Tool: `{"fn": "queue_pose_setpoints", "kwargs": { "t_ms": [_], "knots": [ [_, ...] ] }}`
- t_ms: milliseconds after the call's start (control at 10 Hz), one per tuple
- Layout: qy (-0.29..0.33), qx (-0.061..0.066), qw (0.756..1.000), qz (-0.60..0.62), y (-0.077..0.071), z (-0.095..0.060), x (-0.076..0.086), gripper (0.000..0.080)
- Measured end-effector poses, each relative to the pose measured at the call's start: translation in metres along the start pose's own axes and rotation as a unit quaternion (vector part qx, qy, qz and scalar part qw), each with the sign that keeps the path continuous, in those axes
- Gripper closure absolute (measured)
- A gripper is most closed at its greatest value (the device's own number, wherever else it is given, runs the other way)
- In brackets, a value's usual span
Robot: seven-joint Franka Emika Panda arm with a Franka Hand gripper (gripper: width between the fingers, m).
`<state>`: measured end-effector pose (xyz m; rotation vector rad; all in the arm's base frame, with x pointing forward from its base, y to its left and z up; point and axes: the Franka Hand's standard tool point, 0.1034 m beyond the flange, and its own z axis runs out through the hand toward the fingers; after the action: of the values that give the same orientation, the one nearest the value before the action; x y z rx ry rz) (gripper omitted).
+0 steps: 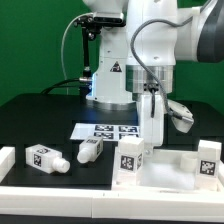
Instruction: Assemble square table
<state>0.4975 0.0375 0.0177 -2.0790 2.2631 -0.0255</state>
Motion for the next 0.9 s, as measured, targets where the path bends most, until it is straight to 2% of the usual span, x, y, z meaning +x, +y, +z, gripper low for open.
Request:
{"fn": "queue_pose_setpoints", "kwargs": {
  "t_ms": [300,500,600,900],
  "knots": [
    [0.000,0.000,1.000,-0.003,0.000,0.000,0.000,0.0749],
    [-0.006,-0.003,1.000,-0.030,-0.001,-0.006,0.003,0.0748],
    [-0.007,-0.001,0.998,-0.056,-0.003,-0.009,0.006,0.0748],
    [-0.020,-0.006,0.991,-0.133,-0.002,-0.016,0.017,0.0745]
  ]
}}
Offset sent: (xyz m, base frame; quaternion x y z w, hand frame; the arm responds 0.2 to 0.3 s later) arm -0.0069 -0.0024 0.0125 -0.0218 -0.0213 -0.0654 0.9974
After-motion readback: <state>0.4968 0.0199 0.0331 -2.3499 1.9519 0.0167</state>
